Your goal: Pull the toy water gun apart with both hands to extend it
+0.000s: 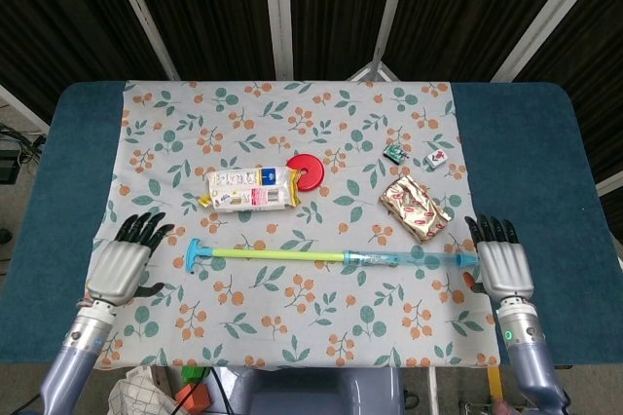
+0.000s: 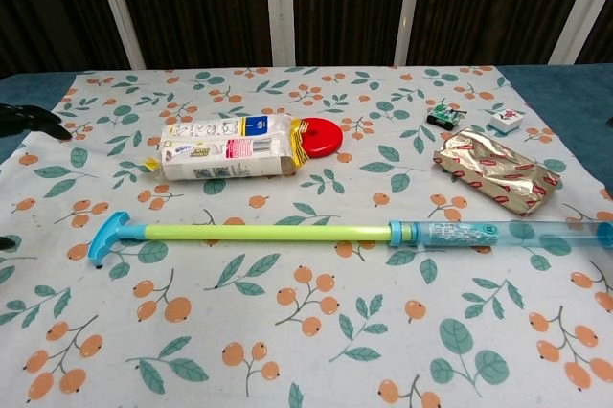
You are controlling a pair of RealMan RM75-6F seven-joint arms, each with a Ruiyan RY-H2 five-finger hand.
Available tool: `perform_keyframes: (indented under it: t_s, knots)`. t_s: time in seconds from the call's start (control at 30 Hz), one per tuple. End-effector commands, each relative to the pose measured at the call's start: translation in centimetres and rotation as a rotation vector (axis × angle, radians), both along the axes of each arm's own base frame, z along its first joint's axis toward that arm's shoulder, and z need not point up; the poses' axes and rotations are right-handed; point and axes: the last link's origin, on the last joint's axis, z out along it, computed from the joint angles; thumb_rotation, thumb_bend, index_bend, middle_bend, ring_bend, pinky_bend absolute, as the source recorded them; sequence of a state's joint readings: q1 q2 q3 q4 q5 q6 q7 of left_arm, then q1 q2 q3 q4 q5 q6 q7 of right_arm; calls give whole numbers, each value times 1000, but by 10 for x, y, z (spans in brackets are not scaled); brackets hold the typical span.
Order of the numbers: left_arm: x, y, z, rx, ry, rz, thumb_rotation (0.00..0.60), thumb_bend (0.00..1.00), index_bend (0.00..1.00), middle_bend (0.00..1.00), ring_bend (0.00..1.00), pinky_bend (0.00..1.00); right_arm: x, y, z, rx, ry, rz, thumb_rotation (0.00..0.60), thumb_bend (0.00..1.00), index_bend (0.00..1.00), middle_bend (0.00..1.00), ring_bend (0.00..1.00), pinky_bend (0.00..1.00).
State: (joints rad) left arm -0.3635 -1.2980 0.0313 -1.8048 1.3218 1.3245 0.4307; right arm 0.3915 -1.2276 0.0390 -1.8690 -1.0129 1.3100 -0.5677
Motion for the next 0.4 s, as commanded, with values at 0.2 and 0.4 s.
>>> perform_keyframes:
  t_s: [0.2,0.4]
  knots:
    - [-38,-58,61,131,-18,-31,600,136,83,0,0,0,-31,70,54,-163,-108,155,600,319,0,0,0,0]
    - [-59,-79,81,177,-22,7,600,136,64,0,0,0,-54,88,71,-227,-95,181,600,321,0,0,0,0]
